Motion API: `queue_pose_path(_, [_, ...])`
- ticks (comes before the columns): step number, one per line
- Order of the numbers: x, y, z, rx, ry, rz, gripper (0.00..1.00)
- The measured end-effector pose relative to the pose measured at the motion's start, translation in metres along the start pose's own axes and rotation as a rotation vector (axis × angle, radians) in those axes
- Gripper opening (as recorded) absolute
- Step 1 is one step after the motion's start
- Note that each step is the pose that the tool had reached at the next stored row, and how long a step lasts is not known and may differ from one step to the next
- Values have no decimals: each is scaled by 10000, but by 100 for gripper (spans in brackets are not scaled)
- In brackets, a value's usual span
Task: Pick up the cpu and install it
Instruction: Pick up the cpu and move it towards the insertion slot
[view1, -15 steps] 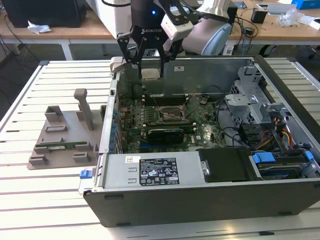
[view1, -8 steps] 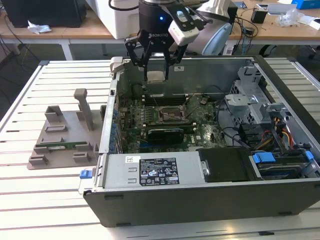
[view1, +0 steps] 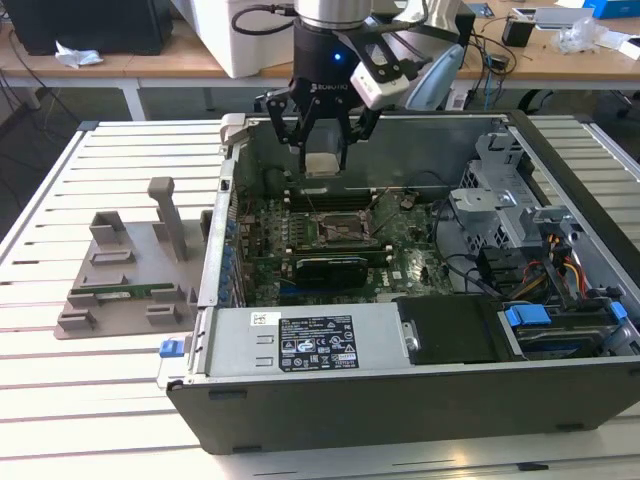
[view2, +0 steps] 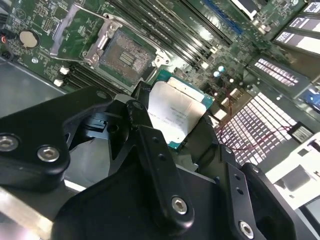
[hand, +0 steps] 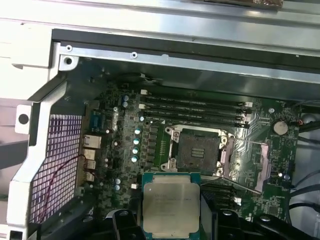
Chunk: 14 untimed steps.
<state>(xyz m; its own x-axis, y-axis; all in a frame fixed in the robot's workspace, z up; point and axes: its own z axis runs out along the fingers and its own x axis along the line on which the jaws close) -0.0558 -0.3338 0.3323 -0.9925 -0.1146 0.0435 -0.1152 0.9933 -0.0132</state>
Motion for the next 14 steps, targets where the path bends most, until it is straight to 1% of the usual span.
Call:
queue_pose_path(5, [-84, 4, 87, -6, 38, -1, 55])
queue_pose_path(10, [-130, 7, 136, -7, 57, -1, 55])
queue_pose_path(14, [-185, 11, 192, -10, 81, -2, 55])
